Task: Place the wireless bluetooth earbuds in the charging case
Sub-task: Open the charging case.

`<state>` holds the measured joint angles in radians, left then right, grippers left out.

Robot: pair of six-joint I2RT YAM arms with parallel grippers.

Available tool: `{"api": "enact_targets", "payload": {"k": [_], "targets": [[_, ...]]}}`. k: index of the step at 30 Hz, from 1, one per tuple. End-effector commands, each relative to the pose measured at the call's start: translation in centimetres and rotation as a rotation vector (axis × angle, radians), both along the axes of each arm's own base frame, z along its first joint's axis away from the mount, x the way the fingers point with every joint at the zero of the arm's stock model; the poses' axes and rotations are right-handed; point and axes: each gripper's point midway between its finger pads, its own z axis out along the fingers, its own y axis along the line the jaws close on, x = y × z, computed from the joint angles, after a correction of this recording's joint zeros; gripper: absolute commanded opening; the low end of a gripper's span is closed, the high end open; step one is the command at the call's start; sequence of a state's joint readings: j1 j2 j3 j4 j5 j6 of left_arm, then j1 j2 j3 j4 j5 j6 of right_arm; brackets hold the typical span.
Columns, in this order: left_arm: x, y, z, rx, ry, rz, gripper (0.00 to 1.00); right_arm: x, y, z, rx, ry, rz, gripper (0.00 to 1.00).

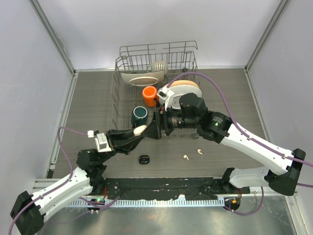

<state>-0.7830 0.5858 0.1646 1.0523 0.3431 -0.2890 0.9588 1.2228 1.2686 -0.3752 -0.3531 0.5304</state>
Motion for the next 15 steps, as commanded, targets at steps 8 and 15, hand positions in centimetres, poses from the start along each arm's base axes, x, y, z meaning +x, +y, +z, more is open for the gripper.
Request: {"api": "enact_targets", "payload": {"k": [8,15], "targets": [[-3.01,-0.89,0.6,0.051,-0.082,-0.137,0.0,2.02,0.79,4.01,0.149,-0.013,-0.081,0.71],[-2.97,-0.84,0.5,0.054,-0.082,-0.131,0.0,2.17,0.89,3.9,0.156,0.01,-0.075,0.71]]}}
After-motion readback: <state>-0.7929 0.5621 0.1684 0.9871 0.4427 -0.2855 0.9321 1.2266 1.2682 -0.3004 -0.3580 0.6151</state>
